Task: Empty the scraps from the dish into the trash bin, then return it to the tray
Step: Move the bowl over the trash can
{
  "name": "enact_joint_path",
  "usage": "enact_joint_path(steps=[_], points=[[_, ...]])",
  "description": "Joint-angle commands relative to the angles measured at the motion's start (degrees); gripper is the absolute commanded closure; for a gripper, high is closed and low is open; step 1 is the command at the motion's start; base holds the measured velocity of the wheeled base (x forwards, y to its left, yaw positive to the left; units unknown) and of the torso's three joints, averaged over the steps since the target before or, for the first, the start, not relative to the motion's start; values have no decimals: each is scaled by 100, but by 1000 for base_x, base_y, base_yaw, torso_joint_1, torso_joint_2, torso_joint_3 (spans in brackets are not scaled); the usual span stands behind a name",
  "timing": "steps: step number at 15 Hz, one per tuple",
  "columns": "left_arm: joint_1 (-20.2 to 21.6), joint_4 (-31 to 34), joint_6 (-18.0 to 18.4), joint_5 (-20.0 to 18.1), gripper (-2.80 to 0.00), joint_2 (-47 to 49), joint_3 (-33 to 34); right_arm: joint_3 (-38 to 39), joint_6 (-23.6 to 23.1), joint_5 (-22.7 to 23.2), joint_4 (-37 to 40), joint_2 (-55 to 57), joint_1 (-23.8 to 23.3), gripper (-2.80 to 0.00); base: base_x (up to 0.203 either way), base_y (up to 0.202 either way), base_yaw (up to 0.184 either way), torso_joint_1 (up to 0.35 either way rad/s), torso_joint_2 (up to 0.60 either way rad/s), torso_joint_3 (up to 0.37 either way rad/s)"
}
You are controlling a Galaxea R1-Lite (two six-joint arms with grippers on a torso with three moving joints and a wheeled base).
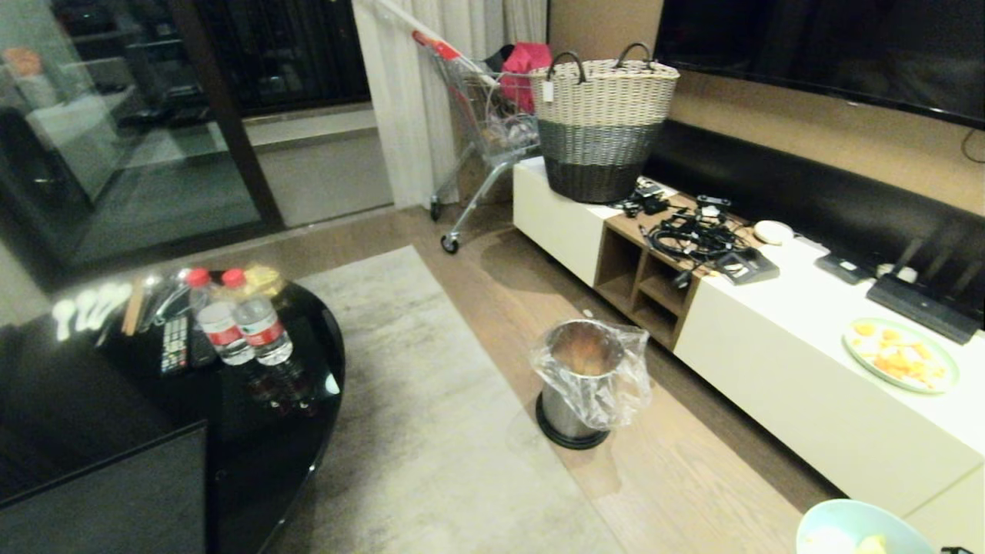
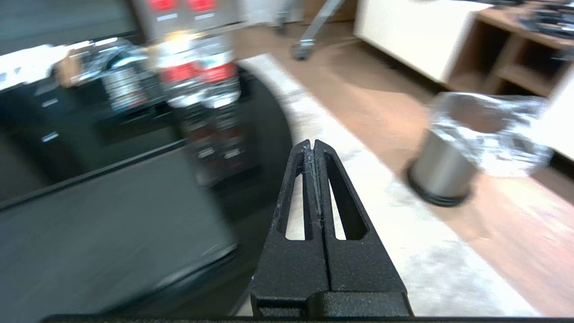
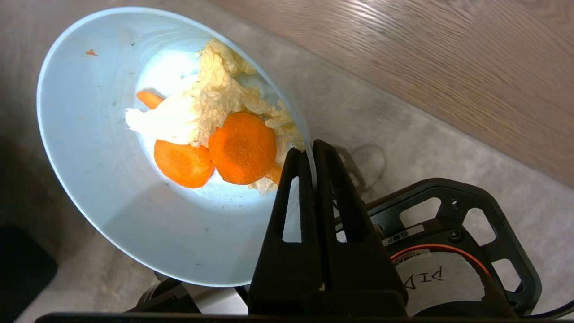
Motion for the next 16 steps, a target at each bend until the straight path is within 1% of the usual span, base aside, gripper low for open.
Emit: enact_joint_path(steps=[1, 5, 16], points=[[0, -2, -4, 2, 0, -2, 0, 8, 21, -7, -9, -21, -2, 0, -2, 6, -168, 3, 4, 2], [0, -2, -4, 2, 0, -2, 0, 0, 21, -7, -9, -13, -2, 0, 2, 6, -139, 2, 3, 2], [0, -2, -4, 2, 0, -2, 0, 26, 4, -16, 8, -21, 16, 0, 0, 0, 0, 0, 0, 0]])
